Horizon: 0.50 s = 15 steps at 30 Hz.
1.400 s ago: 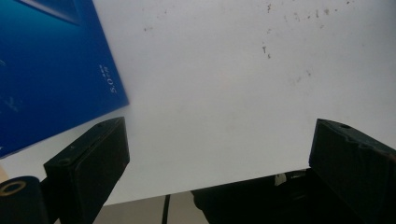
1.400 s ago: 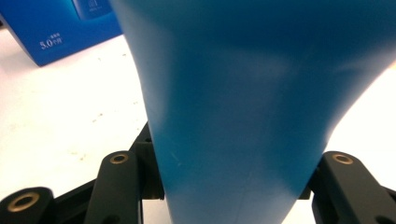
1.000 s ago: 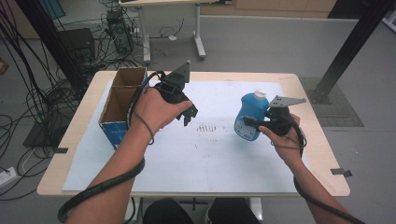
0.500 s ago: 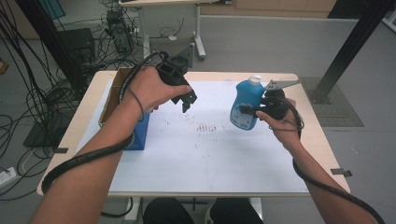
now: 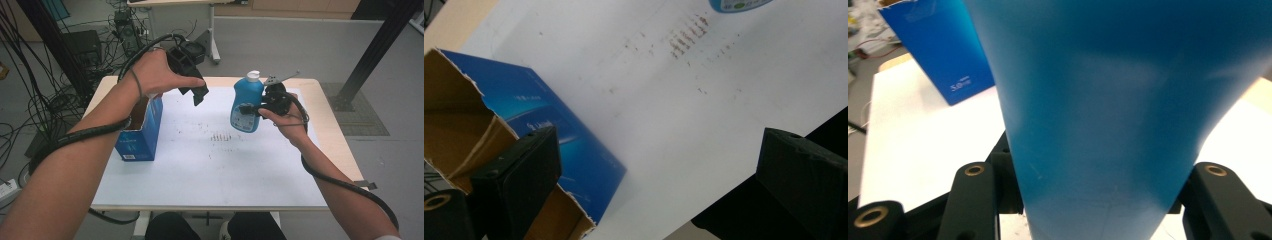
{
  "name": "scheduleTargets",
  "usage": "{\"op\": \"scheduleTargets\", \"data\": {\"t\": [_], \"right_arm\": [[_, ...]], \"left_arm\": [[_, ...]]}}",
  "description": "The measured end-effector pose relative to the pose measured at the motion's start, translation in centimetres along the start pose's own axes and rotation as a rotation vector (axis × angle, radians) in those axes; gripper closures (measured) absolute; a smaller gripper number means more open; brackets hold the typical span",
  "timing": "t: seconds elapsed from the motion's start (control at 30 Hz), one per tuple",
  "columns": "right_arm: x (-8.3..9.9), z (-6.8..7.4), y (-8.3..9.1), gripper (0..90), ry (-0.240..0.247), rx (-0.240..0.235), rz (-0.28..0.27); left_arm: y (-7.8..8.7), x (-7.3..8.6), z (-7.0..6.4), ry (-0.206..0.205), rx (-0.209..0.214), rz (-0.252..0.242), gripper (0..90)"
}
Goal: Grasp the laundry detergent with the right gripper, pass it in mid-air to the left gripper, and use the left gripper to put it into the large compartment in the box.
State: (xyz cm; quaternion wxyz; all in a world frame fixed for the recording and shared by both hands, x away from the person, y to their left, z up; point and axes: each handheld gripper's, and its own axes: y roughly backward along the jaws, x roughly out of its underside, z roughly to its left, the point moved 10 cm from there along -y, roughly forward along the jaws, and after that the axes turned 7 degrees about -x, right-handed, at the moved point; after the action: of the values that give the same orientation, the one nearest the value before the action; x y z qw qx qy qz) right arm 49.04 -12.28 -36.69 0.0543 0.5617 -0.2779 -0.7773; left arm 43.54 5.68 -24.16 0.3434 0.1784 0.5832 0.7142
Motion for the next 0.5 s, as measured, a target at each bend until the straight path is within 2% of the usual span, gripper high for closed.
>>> {"op": "scheduleTargets", "data": {"t": [0.2,0.3,0.4,0.47,0.5], "right_arm": [[-0.6,0.8,-1.7,45.7,0.018,-0.043,0.027],[-0.9,1.1,-2.2,45.7,0.024,-0.06,0.027],[-1.7,1.7,-3.2,45.7,0.05,-0.077,0.035],[-1.9,1.8,-3.4,45.7,0.053,-0.082,0.035],[-2.3,2.1,-3.9,45.7,0.063,-0.1,0.033]], "left_arm": [[0.4,-0.4,0.4,-0.054,-0.006,-0.017,5.1],[0.7,-0.9,0.3,-0.098,0.006,-0.04,5.1],[1.0,-1.4,0.2,-0.14,0.004,-0.059,5.1],[1.2,-1.7,0.3,-0.155,0.003,-0.075,5.1],[1.4,-2.0,0.3,-0.165,0.015,-0.091,5.1]]}}
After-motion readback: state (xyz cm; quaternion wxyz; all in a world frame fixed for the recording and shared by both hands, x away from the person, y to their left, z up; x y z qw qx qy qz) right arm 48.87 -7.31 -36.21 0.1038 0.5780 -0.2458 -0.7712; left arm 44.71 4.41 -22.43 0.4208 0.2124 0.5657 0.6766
